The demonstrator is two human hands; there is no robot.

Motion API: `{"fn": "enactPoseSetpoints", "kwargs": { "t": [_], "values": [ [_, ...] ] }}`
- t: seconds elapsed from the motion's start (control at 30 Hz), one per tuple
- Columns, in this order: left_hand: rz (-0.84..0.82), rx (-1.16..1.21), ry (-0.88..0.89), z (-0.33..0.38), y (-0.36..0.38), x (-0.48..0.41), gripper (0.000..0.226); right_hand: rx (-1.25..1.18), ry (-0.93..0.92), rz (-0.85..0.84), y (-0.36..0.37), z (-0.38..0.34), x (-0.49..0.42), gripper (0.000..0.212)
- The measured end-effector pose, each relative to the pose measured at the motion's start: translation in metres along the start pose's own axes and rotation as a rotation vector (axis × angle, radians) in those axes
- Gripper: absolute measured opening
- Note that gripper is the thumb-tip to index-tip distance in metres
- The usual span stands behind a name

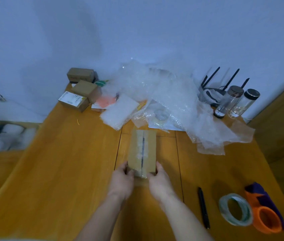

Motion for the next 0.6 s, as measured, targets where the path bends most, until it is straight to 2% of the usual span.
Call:
{"fn": "enactPoseSetpoints", "kwargs": {
  "t": [0.5,0.6],
  "values": [
    [0.005,-0.047,0.036,-0.031,0.007,0.052,0.055,0.03,-0.034,-0.036,-0.011,0.03,0.047,0.054],
    [0.008,-0.029,0.022,-0.033,0.006,0.052,0.056,0.059,-0.018,-0.057,-0.015,0.031,0.047,0.061]
  ]
}}
Point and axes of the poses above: each hand's wrist, its own x-axis away from the middle knuckle, its own y-axis out of the palm, z = x × y, the point moved 10 cm from there along -x, towards the middle knuckle, and after that the axes turned 6 degrees about x, right-handed, at the moved point
